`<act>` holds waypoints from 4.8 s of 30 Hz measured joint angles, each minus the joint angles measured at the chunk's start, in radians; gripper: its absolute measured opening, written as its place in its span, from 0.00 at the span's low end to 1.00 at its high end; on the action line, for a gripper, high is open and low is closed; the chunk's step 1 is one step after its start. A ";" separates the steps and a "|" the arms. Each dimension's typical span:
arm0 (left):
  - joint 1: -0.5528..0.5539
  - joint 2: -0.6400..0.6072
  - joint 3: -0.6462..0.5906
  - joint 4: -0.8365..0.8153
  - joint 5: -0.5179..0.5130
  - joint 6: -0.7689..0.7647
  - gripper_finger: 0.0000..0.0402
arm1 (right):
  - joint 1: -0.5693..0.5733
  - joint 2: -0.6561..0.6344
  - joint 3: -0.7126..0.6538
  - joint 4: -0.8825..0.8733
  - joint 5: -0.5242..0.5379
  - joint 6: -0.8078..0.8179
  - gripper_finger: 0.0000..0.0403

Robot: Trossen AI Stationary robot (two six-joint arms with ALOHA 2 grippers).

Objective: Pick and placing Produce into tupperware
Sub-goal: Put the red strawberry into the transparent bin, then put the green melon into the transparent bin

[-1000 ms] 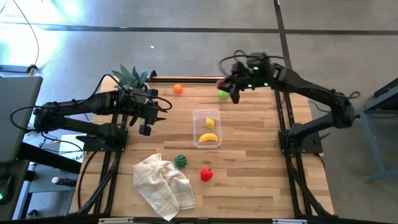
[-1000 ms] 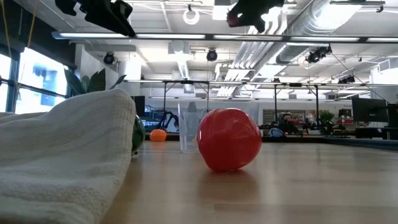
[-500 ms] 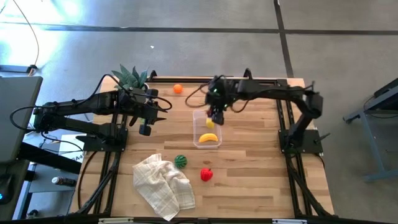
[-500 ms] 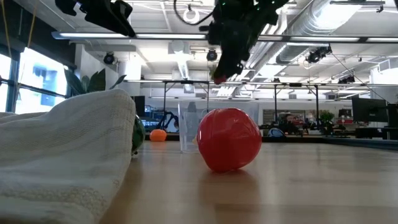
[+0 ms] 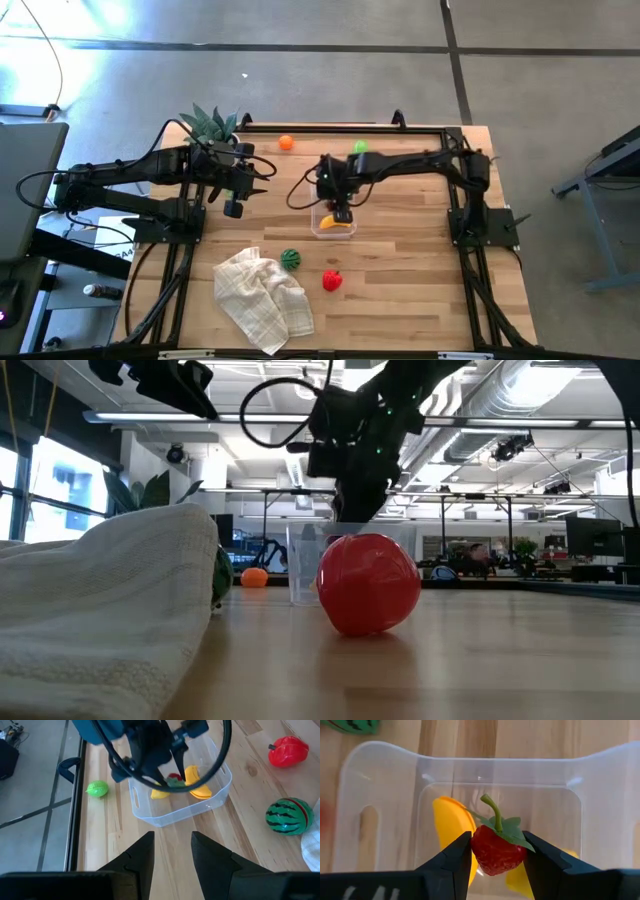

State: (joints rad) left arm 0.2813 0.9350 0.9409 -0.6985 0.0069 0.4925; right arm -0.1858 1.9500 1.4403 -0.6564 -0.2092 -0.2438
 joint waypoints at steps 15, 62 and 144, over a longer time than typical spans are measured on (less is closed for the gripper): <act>0.000 0.000 0.000 0.000 0.000 0.000 0.29 | 0.003 0.109 0.000 0.025 0.042 -0.065 0.35; 0.000 0.000 0.000 0.000 0.000 0.000 0.29 | -0.028 0.097 0.334 -0.373 0.131 -0.120 0.43; 0.000 0.000 0.000 0.000 0.000 0.000 0.29 | -0.493 0.281 0.357 -0.443 0.169 1.100 0.65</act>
State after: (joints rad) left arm 0.2813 0.9352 0.9409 -0.6987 0.0068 0.4925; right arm -0.6791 2.2313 1.7977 -1.0991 -0.0399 0.8562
